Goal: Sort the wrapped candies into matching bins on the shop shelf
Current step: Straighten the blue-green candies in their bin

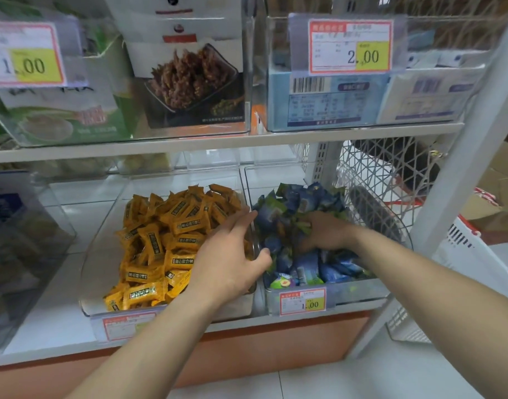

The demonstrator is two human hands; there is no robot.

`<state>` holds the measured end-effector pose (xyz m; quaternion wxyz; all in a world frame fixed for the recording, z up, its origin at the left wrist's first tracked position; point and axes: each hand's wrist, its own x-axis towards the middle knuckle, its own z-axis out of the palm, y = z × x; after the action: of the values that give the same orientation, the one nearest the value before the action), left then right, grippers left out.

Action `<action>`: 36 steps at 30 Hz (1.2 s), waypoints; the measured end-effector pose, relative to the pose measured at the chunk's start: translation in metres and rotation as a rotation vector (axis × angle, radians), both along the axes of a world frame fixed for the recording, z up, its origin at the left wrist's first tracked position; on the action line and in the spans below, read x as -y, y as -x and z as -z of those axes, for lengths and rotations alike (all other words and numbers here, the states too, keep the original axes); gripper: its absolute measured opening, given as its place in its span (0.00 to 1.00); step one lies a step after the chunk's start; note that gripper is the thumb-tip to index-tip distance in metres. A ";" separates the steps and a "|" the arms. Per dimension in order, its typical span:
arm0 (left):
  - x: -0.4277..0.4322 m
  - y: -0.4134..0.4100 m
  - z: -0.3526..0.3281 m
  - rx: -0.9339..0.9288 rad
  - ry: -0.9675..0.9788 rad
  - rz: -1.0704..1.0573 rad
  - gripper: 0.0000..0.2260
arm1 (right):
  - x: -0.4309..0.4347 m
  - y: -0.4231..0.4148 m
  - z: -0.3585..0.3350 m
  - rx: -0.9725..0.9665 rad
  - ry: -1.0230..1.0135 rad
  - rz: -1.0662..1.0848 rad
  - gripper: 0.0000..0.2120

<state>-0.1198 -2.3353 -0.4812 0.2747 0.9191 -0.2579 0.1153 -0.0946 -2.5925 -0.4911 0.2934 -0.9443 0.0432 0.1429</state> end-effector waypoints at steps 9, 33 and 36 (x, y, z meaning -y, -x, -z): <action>0.000 -0.002 0.001 0.012 0.020 -0.006 0.33 | 0.022 0.018 -0.047 0.022 0.096 0.018 0.26; 0.015 0.015 -0.044 0.082 0.234 0.034 0.21 | -0.061 0.070 -0.094 0.500 -0.618 0.107 0.08; 0.012 0.016 -0.052 0.094 0.295 0.030 0.14 | -0.047 0.094 -0.097 0.560 -0.567 0.163 0.10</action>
<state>-0.1359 -2.3469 -0.4290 0.3962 0.8583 -0.2646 0.1909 -0.1887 -2.5458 -0.3943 0.5530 -0.8217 -0.0046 -0.1375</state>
